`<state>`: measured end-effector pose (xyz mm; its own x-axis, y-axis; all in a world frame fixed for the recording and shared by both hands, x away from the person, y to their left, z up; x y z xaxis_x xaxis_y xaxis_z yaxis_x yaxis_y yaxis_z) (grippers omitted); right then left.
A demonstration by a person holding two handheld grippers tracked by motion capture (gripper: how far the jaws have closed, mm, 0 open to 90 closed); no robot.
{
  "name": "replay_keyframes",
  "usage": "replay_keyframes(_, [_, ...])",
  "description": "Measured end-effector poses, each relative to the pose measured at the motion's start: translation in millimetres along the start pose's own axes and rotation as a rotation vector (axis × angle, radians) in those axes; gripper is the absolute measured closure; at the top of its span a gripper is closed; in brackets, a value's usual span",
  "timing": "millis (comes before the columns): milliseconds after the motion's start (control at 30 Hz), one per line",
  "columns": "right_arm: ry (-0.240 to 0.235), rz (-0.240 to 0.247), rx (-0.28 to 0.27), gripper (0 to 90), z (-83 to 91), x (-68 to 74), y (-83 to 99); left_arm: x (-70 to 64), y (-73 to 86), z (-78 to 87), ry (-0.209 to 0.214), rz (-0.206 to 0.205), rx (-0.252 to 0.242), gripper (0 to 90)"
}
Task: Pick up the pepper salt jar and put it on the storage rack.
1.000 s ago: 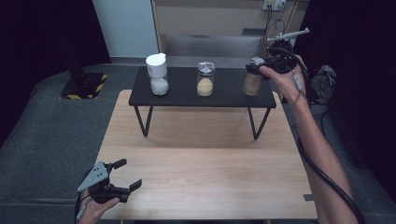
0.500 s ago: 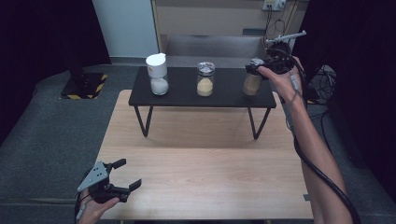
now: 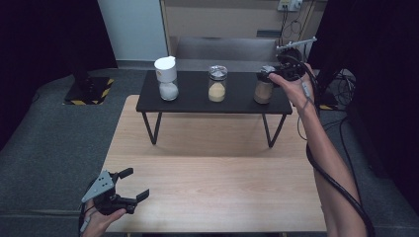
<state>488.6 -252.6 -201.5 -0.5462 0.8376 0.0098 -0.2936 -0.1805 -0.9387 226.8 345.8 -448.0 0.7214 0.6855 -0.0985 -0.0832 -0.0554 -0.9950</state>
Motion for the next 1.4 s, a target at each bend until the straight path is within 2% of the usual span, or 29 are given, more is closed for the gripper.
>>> replay_keyframes(467, [-0.005, -0.003, 0.007, 35.0, -3.4, -1.1, 3.6, 0.1, 0.0, 0.2, -0.002, 0.000, 0.001, 0.2])
replay_keyframes(900, [-0.011, -0.021, -0.016, 34.6, -2.7, -5.2, 9.5, 0.1, -0.1, 0.6, -0.002, 0.000, -0.003, 0.2])
replay_keyframes(933, [-0.014, -0.020, -0.021, 33.0, -2.7, -5.5, 10.4, 0.1, -0.1, 0.6, -0.002, -0.001, -0.003, 0.2])
replay_keyframes(1067, [-0.016, -0.044, -0.066, 15.7, 0.0, -8.4, 13.9, -0.1, -0.2, 0.7, -0.001, -0.001, -0.004, 0.2])
replay_keyframes(1167, [0.001, -0.021, -0.108, 10.6, 5.2, -6.3, 14.1, 0.1, -0.2, 0.9, -0.003, 0.001, -0.005, 0.2])
replay_keyframes(1200, [-0.006, -0.035, -0.119, 8.9, 7.4, -7.1, 13.1, 0.2, -0.2, 1.0, -0.003, 0.001, -0.006, 0.2])
replay_keyframes(1267, [-0.009, -0.043, -0.137, 7.7, 11.3, -7.5, 11.0, 0.3, -0.3, 1.4, -0.003, 0.002, -0.007, 0.2])
replay_keyframes(1400, [-0.018, -0.025, -0.173, 7.4, 23.1, -3.4, 4.8, 0.2, -0.4, 1.5, -0.004, 0.002, -0.009, 0.2])
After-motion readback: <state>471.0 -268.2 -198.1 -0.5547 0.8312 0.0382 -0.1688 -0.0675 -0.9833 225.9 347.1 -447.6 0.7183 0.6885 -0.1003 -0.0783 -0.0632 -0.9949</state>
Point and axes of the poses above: each handheld gripper's, and its own axes: z roughly backward along the jaws, y roughly out of its underside, x roughly to its left, the point moved 6 cm from there along -z, roughly forward along the jaws, and after that the axes turned 15 degrees about -x, right-handed, at the moved point
